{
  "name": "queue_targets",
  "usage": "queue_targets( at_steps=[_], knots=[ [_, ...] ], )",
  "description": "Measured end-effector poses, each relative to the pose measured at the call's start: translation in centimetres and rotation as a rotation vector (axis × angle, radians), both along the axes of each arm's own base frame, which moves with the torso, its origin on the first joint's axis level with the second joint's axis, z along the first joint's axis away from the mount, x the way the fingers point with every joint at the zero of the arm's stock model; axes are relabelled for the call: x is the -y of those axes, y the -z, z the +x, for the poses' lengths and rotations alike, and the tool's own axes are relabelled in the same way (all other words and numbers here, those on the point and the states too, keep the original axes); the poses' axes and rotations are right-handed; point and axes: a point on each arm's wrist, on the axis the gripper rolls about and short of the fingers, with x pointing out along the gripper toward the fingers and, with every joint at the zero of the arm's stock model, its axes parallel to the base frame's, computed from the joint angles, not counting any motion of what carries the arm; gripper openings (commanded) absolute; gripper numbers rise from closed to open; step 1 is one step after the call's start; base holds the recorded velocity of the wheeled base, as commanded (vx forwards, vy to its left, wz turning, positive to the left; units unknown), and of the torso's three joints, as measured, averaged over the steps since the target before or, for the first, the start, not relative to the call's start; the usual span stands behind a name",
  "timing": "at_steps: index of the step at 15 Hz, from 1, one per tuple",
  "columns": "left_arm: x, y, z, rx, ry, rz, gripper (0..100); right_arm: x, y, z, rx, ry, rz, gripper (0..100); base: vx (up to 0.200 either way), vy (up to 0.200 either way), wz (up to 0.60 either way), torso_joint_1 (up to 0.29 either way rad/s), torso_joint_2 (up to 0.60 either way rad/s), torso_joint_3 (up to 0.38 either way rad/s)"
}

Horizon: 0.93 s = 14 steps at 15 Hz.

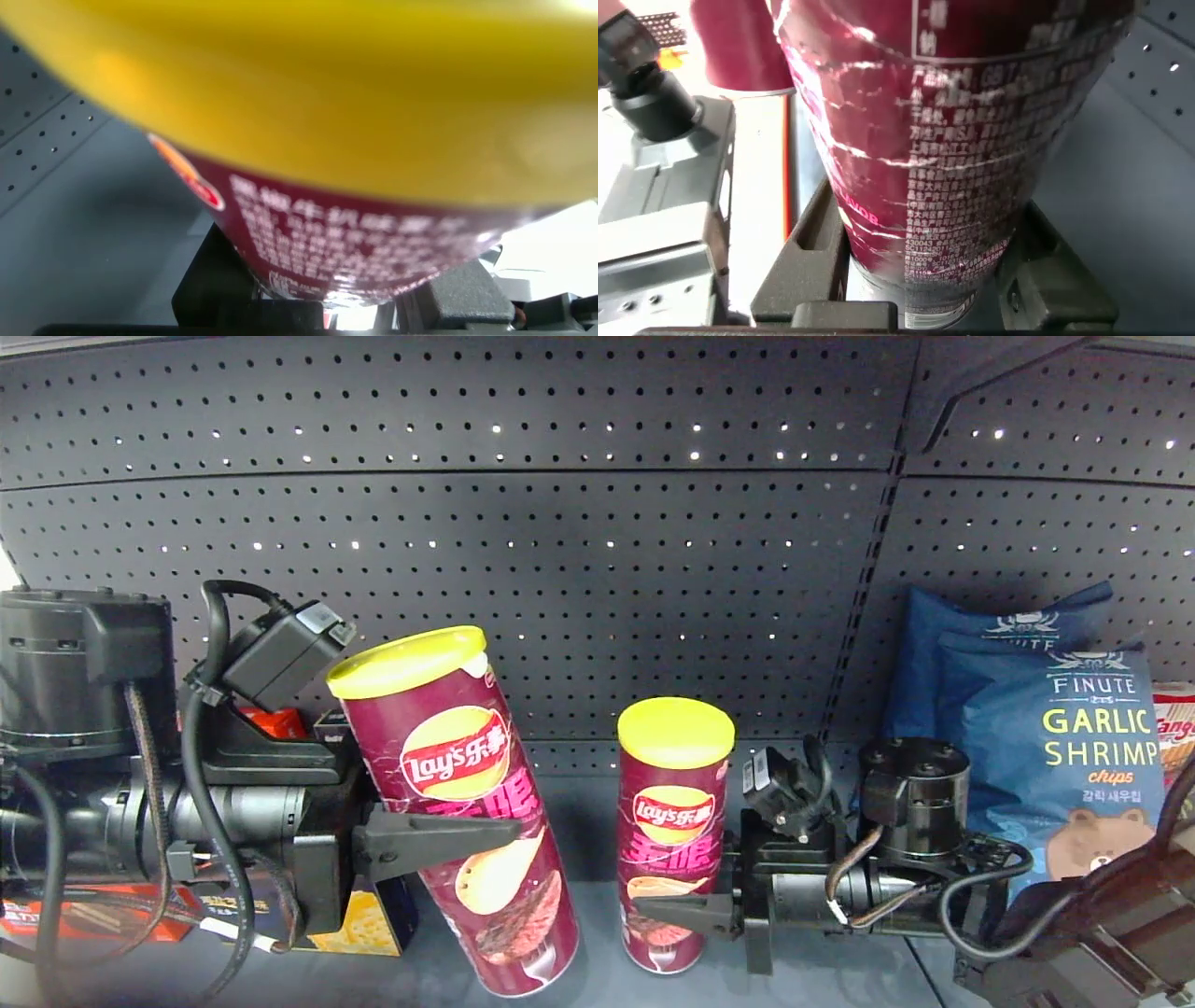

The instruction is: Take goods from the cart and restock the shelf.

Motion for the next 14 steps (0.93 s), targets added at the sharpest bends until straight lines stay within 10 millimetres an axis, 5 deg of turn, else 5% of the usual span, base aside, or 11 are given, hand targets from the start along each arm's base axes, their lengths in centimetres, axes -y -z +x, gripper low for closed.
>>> queue_targets(
  at_steps=[7, 14],
  knots=[
    [-0.1, 0.2, -0.1, -0.007, -0.002, 0.003, 0, 0.8, 0.8, -2.1, -0.002, 0.003, -0.008, 0, 0.0, 0.0, 0.0, 0.0, 0.0, 0.0],
    [-0.1, 0.4, -0.1, -0.015, -0.003, 0.006, 0, 0.5, 1.4, -1.8, -0.009, 0.002, -0.005, 0, 0.0, 0.0, 0.0, 0.0, 0.0, 0.0]
  ],
)
